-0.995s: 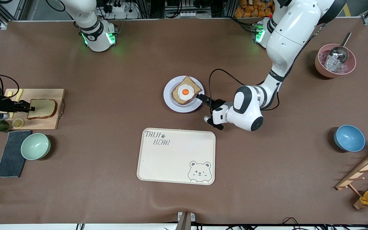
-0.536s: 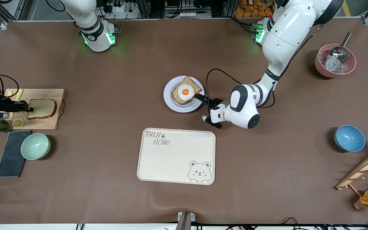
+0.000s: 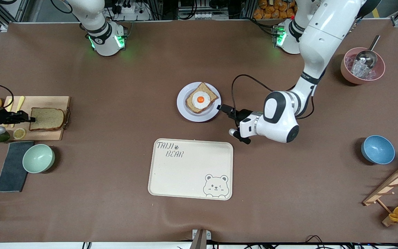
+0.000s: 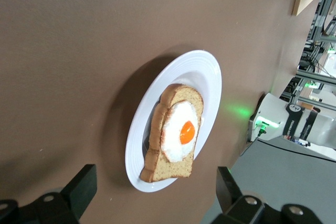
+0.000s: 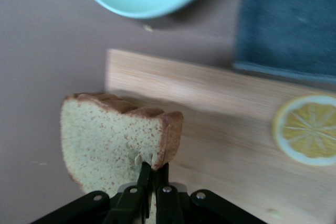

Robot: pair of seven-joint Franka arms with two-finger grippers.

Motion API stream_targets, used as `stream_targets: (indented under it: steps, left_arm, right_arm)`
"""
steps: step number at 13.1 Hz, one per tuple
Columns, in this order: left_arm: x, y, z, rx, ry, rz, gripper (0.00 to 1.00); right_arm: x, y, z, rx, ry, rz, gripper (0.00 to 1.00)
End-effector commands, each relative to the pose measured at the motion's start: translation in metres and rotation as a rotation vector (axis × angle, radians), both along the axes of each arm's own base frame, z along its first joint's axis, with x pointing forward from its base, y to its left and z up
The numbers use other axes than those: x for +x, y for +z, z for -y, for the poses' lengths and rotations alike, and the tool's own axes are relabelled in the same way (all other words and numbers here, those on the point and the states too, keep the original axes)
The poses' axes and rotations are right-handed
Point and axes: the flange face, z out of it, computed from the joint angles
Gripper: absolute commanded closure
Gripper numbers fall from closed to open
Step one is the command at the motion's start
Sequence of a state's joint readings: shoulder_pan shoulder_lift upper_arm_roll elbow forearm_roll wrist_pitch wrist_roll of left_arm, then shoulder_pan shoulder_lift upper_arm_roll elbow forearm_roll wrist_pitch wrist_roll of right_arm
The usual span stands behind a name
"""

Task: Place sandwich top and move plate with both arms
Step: 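Lift the bread slice with the right gripper and carry it toward the plate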

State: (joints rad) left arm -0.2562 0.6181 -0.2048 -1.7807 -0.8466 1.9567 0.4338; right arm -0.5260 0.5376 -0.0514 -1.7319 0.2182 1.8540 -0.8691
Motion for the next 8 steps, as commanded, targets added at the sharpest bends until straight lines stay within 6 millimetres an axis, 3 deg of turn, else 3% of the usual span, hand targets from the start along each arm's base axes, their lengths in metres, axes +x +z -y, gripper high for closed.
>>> stream_targets:
  steps: [1,3,8]
  left_arm:
    - [0.003,0.027,-0.024,0.083,-0.003,0.029,0.0]
    - [0.007,0.03,-0.034,0.104,-0.008,0.043,0.0]
    - [0.005,0.03,-0.031,0.105,-0.01,0.041,0.0]
  right_arm:
    - [0.02,0.023,-0.028,0.017,0.003,-0.027,1.0]
    - [0.033,0.037,-0.064,0.03,-0.015,-0.064,1.0]
    - [0.059,0.08,-0.178,0.015,-0.132,-0.201,1.0]
